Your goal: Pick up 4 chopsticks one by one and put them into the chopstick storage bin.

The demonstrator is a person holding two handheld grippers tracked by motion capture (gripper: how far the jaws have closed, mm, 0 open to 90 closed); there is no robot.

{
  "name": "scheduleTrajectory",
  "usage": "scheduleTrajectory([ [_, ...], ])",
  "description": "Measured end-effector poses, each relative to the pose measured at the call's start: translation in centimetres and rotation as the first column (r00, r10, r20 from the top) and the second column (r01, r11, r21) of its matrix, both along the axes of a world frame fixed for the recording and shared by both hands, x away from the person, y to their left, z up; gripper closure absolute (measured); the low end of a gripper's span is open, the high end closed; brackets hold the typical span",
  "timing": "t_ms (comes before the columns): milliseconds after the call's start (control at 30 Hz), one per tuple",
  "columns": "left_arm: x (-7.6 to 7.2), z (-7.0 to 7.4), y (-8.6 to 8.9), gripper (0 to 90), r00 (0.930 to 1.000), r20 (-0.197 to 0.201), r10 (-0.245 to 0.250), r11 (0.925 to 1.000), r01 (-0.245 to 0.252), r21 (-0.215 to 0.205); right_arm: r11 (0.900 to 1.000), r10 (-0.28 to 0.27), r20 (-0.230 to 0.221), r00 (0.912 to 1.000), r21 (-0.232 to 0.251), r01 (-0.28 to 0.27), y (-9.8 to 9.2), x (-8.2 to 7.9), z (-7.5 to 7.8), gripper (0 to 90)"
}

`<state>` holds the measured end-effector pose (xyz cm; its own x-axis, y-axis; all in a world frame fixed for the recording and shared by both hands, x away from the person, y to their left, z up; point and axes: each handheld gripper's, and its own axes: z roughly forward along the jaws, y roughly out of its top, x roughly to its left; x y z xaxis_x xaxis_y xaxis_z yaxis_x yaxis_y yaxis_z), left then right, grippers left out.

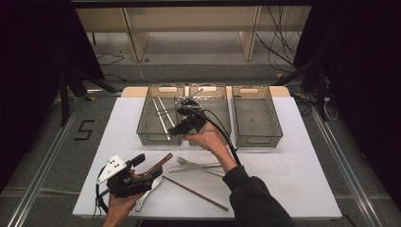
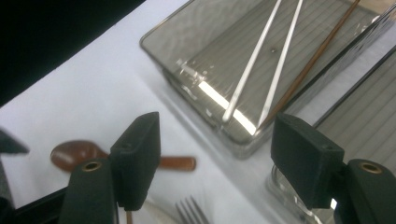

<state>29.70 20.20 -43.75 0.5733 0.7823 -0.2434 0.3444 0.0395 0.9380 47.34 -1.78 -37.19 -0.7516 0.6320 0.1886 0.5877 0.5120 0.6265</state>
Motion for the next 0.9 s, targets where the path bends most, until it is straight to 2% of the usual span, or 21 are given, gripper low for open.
scheduleTrajectory([
  [267, 0.0, 0.0, 0.1, 16.0, 1.0000, -0.001, 0.000, 1.0000, 0.000, 0.004, 0.998, 0.051, 0.007, 0.9987, -0.023, -0.051, -1.3, -2.6, -0.4, 31.8],
  [500, 0.0, 0.0, 0.1, 16.0, 1.0000, -0.001, 0.004, 1.0000, -0.004, 0.001, 0.995, 0.092, 0.012, 0.9957, -0.047, -0.091, -1.6, -4.4, -1.1, 30.7],
  [800, 0.0, 0.0, 0.1, 16.0, 1.0000, 0.000, 0.005, 1.0000, -0.005, 0.005, 0.991, 0.113, 0.011, 0.9936, -0.071, -0.112, -2.5, -6.2, -1.9, 30.5],
  [900, 0.0, 0.0, 0.1, 16.0, 1.0000, -0.002, 0.005, 1.0000, -0.005, 0.005, 0.990, 0.114, -0.002, 0.9935, -0.087, -0.114, -2.6, -7.0, -2.2, 30.6],
])
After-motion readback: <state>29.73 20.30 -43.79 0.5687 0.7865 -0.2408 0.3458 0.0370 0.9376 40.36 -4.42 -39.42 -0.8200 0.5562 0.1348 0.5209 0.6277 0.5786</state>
